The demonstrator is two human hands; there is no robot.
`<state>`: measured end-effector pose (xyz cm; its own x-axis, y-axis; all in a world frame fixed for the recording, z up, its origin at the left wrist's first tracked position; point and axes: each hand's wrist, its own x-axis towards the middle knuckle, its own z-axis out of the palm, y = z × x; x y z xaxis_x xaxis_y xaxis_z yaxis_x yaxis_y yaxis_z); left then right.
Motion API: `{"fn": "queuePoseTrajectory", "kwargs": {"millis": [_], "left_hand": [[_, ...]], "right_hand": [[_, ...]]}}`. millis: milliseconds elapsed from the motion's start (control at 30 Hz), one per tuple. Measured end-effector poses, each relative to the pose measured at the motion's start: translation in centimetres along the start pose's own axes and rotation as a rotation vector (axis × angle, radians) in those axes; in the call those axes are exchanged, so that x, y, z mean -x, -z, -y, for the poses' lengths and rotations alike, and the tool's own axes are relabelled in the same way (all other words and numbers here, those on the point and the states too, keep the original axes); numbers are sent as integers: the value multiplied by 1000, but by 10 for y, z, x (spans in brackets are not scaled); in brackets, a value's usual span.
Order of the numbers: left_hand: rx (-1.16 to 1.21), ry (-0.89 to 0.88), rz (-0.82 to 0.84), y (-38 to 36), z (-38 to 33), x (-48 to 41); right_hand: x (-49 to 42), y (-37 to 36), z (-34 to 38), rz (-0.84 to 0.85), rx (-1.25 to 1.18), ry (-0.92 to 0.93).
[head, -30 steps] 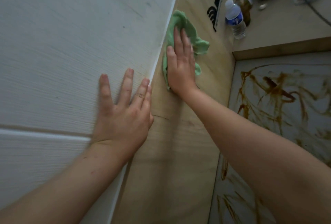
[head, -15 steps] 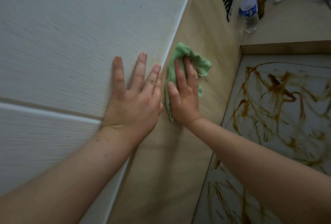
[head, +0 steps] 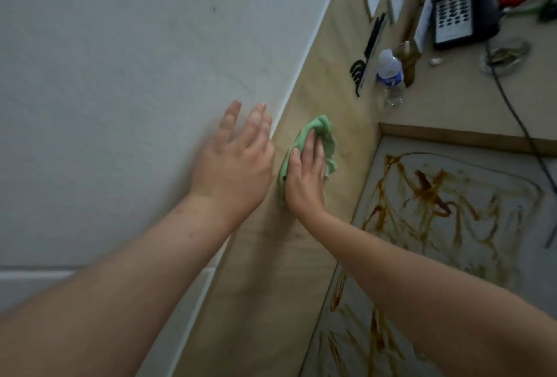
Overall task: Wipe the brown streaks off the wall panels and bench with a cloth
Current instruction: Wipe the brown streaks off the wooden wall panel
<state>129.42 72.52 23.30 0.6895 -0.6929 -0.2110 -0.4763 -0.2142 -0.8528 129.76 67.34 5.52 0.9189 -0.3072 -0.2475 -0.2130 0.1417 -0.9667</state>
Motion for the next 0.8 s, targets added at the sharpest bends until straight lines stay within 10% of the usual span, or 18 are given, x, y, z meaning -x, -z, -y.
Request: {"fn": "queuePoseTrajectory", "kwargs": {"millis": [367, 633, 800], "left_hand": [[-174, -51, 150, -19, 37, -149], [-139, -75, 162, -15, 37, -151], [-125, -80, 180, -12, 36, -152]], "right_hand": [[-92, 8, 10, -163, -45, 319], [-173, 41, -37, -275, -190, -331], [-137, 22, 50, -235, -123, 146]]}}
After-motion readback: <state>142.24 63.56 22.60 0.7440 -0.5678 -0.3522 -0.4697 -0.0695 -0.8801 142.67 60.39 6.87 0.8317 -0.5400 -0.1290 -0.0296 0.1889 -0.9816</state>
